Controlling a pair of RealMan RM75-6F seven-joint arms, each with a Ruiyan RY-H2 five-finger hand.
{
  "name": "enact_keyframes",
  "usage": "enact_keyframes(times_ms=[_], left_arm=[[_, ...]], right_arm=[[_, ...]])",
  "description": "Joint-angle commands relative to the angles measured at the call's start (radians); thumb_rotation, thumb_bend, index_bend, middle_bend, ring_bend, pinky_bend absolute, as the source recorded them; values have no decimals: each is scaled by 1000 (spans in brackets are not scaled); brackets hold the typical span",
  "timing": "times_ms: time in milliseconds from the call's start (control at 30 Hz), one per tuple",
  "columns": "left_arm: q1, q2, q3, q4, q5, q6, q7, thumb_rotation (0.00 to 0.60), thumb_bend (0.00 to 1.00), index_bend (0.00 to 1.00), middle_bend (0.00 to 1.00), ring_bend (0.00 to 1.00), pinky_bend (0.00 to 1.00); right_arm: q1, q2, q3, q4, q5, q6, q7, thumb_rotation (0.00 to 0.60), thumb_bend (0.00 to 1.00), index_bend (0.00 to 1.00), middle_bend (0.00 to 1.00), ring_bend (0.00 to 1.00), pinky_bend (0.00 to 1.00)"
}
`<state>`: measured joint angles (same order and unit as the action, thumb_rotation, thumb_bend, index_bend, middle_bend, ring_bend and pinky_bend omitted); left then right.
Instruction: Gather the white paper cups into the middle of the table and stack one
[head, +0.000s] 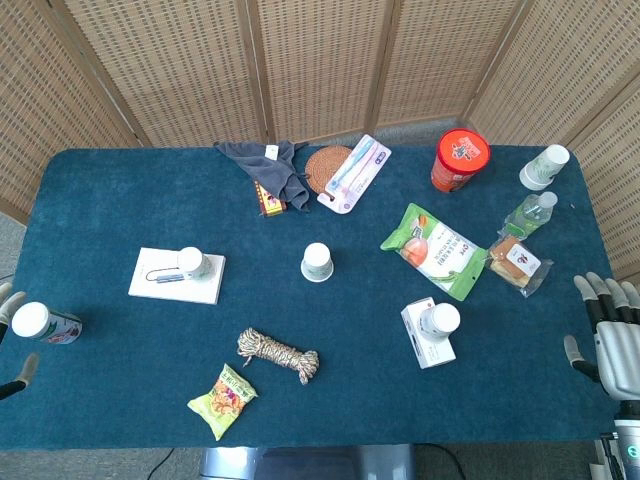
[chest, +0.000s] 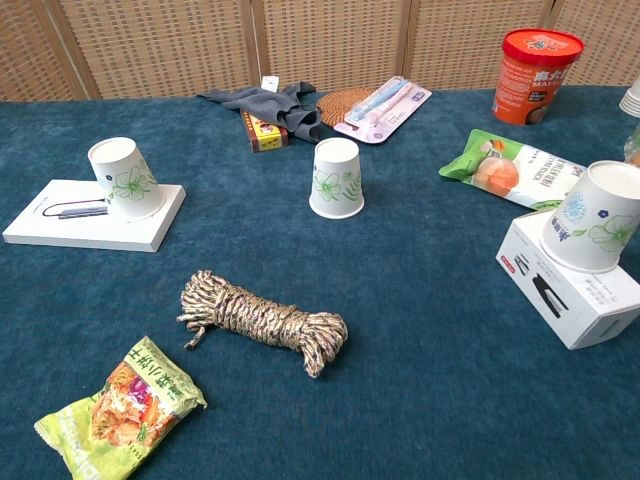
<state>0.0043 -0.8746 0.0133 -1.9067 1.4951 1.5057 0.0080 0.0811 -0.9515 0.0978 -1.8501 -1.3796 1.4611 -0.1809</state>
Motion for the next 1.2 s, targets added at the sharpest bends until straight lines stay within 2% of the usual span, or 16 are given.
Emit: enact_keyframes(times_ms=[33,200,500,767,967,1200], left_arm=[[-4,-1,-1,-1,-3,-6,4,600,465,11,0,0,0],[-7,-4,-1,-3,-2,-12,8,600,465,7,0,0,0],[-14,5,-4,-11,29,-5,-22,600,465,6,0,0,0],[-22,42,8,-31,93,0,-83,600,465,5,0,0,0],[-29,58,7,-44,104,-3,-102,600,465,5,0,0,0],[-47,55,2,-46,89,-30,-102,600,465,4,0,0,0]], right_arm=[[3,0,0,-2,4,-7,3,600,448,0,0,0,0],[9,5,-8,-8,-1,-35,26,600,448,0,0,0,0],[27,60,-32,-63,-76,-79,108,600,446,0,0,0,0],[108,103,-60,-131,-133,-239,197,600,447,0,0,0,0],[191,110,-39,-159,-118,-347,200,600,445,0,0,0,0],[303,92,-14,-179,-52,-505,163,600,447,0,0,0,0]])
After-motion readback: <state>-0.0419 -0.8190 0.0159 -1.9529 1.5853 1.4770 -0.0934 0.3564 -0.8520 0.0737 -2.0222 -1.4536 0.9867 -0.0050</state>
